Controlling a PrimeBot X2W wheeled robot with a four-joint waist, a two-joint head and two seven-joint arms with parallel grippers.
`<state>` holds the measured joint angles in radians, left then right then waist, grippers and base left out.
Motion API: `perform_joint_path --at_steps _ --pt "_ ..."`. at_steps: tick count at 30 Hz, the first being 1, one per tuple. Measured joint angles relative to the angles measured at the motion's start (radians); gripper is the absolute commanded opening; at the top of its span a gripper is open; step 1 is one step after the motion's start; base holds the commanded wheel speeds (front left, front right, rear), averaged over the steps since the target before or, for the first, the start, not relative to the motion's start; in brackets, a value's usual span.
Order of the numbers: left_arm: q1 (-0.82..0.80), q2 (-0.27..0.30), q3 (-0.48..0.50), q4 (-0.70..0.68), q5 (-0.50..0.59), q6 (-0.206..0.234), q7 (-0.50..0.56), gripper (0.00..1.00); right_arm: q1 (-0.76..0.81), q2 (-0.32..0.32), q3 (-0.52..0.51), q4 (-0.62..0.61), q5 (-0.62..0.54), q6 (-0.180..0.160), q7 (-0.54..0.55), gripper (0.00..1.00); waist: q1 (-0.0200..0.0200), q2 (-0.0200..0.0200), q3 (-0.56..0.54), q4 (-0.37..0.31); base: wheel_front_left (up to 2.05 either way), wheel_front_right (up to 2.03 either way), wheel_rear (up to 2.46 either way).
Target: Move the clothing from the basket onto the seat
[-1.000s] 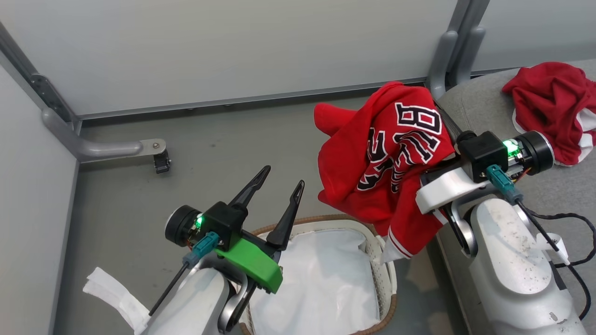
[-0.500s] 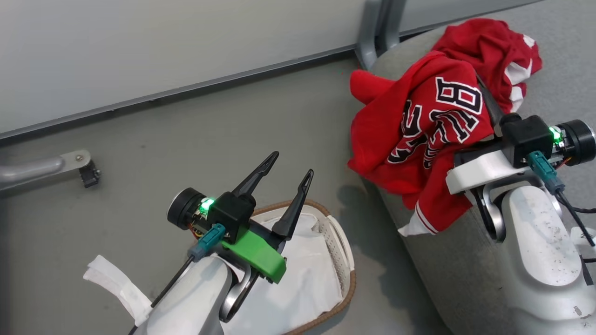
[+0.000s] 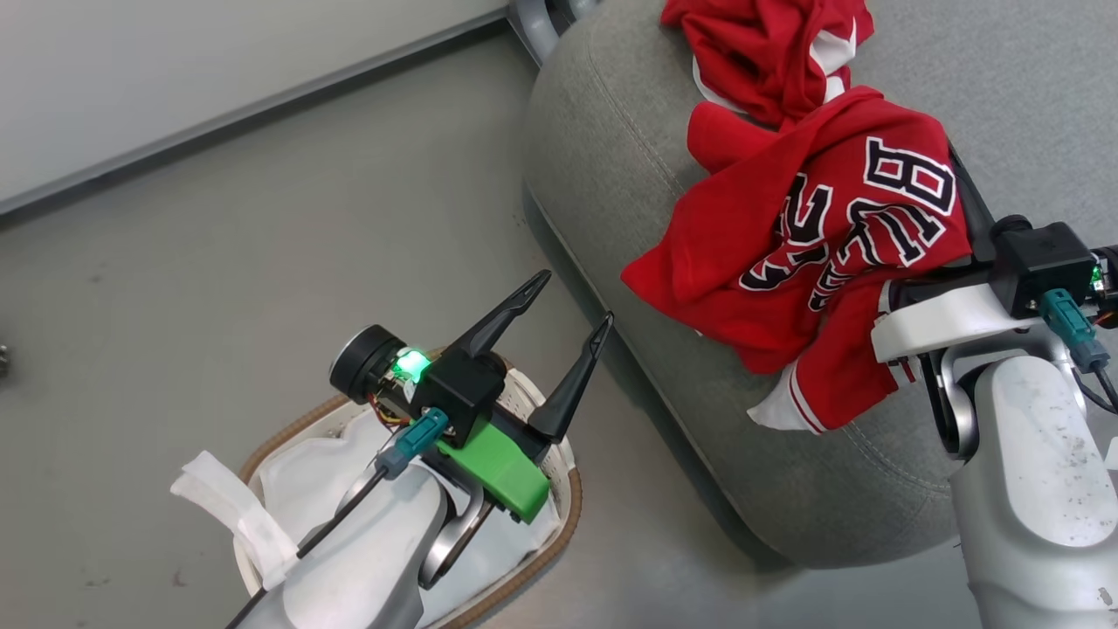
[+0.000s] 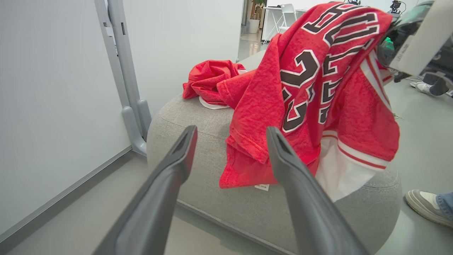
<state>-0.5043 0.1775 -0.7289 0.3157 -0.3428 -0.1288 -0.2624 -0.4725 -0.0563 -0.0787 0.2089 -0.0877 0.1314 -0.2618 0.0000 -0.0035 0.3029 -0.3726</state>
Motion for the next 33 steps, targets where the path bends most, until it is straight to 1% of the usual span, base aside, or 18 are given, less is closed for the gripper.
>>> perform_joint_path --at_steps 4,8,13,17,19,22,25,29,33 --pt "-0.011 0.001 -0.022 -0.005 -0.007 0.000 0.000 1.00 -0.017 -0.011 -0.022 0.006 -0.010 0.000 0.000 0.00 0.0000 0.0000 0.035 -0.009 0.00 0.00 0.00" --pt "-0.021 0.002 -0.029 -0.006 -0.011 0.000 0.000 1.00 -0.090 -0.063 -0.033 0.019 -0.022 0.000 0.000 0.00 0.0000 0.0000 0.056 0.012 0.00 0.00 0.00" --pt "-0.030 0.000 -0.049 -0.008 -0.014 0.000 0.000 1.00 -0.228 -0.158 -0.072 0.044 -0.042 0.000 0.000 0.00 0.0001 0.0000 0.077 0.061 0.00 0.00 0.00" --pt "-0.044 -0.002 -0.061 -0.014 -0.014 0.000 0.000 1.00 -0.361 -0.268 -0.121 0.072 -0.060 0.000 0.002 0.00 0.0001 0.0000 0.101 0.112 0.00 0.00 0.00" --pt "-0.051 -0.001 -0.066 -0.018 -0.006 0.000 0.000 1.00 -0.418 -0.336 -0.129 0.084 -0.087 0.000 0.026 0.00 0.0001 0.0000 0.115 0.139 0.00 0.00 0.00" --pt "-0.065 -0.001 -0.066 -0.030 0.002 0.000 0.000 1.00 -0.493 -0.403 -0.153 0.094 -0.089 0.000 0.064 0.00 0.0001 0.0000 0.139 0.180 0.00 0.00 0.00" --pt "-0.071 -0.001 -0.066 -0.044 0.012 0.000 0.000 1.00 -0.530 -0.463 -0.188 0.110 -0.087 0.000 0.094 0.00 0.0001 0.0000 0.166 0.219 0.00 0.00 0.00" --pt "-0.079 -0.001 -0.066 -0.058 0.025 0.000 0.000 1.00 -0.534 -0.508 -0.246 0.164 -0.085 0.000 0.105 0.00 0.0001 0.0000 0.209 0.266 0.00 0.00 0.00" --pt "-0.081 0.000 -0.054 -0.074 0.031 0.000 0.000 1.00 -0.490 -0.515 -0.312 0.229 -0.092 0.000 0.098 0.00 0.0001 0.0000 0.256 0.303 0.00 0.00 0.00"
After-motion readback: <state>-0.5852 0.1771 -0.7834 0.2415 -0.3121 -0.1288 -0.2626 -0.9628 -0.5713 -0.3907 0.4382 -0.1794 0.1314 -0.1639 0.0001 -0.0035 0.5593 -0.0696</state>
